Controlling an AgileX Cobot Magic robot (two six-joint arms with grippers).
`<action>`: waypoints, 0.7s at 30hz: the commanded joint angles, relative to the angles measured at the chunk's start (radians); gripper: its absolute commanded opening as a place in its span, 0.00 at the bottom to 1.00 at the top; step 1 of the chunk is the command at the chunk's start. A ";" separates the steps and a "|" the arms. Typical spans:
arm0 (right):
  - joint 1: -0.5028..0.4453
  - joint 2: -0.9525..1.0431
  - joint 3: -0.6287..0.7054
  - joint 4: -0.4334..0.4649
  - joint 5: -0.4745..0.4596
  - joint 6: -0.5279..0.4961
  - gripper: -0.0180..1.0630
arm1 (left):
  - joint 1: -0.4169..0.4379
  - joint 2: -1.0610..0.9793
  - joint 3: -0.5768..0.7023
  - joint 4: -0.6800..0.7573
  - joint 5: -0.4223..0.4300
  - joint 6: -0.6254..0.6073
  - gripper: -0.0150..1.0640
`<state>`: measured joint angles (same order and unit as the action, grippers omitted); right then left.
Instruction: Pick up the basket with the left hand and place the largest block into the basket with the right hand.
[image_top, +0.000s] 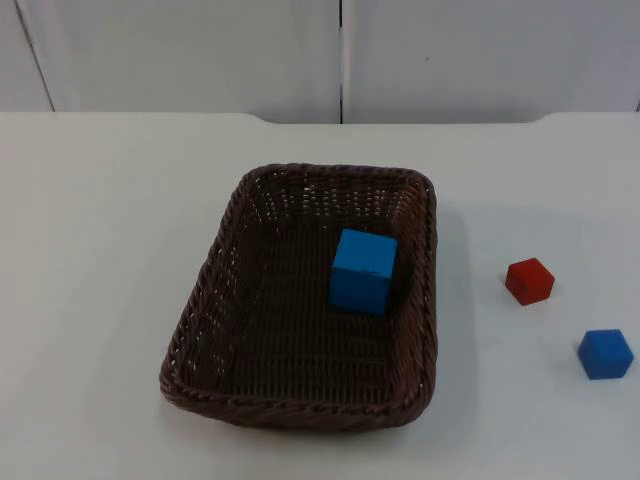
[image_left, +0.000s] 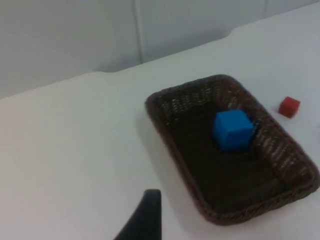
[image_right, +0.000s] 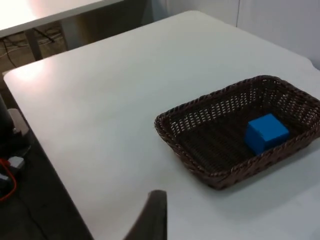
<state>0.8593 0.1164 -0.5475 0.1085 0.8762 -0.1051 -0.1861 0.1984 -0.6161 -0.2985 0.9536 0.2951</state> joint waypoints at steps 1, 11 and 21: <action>0.000 -0.035 0.001 -0.002 0.027 0.005 0.78 | -0.001 -0.032 0.004 0.059 0.023 -0.062 0.88; 0.000 -0.116 0.007 -0.002 0.111 0.030 0.78 | -0.001 -0.198 0.032 0.233 0.082 -0.221 0.88; 0.000 -0.116 0.007 -0.002 0.114 0.030 0.78 | 0.001 -0.198 0.106 0.254 0.103 -0.251 0.88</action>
<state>0.8593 0.0044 -0.5456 0.1061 0.9893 -0.0779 -0.1861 0.0043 -0.5163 -0.0524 1.0567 0.0577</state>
